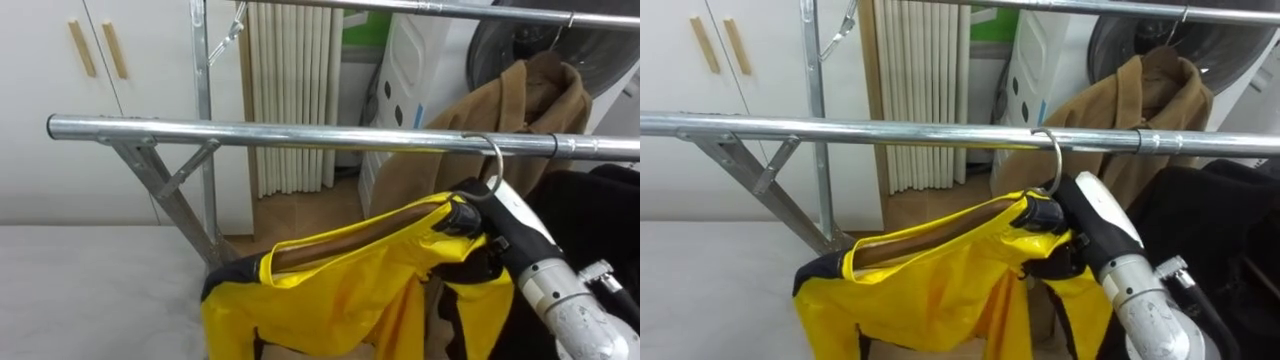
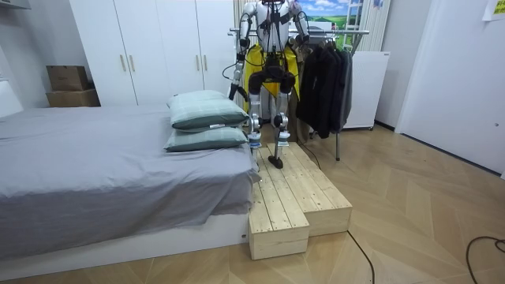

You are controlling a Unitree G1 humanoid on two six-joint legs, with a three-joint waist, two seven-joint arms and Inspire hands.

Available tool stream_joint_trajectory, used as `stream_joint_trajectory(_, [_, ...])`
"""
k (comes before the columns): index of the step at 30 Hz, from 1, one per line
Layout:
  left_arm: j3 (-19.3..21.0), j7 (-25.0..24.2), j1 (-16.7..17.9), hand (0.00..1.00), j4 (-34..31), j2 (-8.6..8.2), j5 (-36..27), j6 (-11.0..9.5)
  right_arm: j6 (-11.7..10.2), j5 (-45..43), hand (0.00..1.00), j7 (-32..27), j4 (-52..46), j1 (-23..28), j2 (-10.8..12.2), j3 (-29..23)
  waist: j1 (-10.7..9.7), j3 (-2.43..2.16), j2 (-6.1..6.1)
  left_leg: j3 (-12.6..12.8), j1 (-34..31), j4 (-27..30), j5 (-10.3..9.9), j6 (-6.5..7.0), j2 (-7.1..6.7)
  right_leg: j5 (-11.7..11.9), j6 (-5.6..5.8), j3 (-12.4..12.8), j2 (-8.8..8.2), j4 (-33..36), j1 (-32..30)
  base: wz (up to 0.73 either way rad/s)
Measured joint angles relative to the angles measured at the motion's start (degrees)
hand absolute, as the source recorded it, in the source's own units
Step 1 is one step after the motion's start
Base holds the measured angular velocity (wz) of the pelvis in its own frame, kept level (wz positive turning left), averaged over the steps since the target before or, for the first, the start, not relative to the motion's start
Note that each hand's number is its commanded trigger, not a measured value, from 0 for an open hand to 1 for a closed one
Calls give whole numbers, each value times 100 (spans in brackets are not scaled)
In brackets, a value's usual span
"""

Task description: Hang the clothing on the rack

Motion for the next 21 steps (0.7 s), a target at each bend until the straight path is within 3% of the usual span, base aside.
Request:
stream_joint_trajectory(17, [110,-130,8,0,17,-9,10,105,-3,-132,100,-249,-268,0,-8,-31,-9,14,-17,10,-16,1,0,0,-1,0,0,16,2,-4,-19,0])
stream_joint_trajectory(21, [111,-116,26,0,-74,-29,29,126,-2,496,100,-232,-117,-5,-11,-137,-7,12,-18,2,-17,1,0,0,0,0,0,-16,-3,-13,-10,3])
